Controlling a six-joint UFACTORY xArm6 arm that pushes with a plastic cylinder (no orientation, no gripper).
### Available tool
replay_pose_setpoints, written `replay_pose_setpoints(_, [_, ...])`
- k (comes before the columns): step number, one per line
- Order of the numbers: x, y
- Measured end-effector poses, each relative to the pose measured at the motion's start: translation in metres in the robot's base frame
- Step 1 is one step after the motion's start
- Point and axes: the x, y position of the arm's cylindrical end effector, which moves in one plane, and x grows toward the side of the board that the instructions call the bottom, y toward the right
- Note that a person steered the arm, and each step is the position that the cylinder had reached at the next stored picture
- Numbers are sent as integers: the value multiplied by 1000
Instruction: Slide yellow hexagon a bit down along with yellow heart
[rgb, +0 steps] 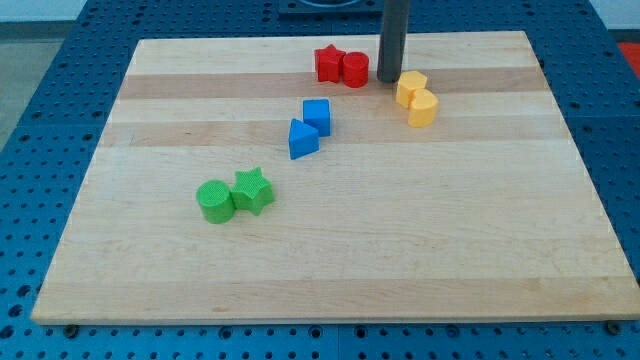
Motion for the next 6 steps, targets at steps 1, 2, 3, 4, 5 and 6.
replay_pose_setpoints(1, [0, 19])
replay_pose_setpoints(2, [0, 23])
replay_pose_setpoints(3, [1, 22])
replay_pose_setpoints(4, [3, 22])
replay_pose_setpoints(5, [12, 21])
replay_pose_setpoints(6, [14, 21])
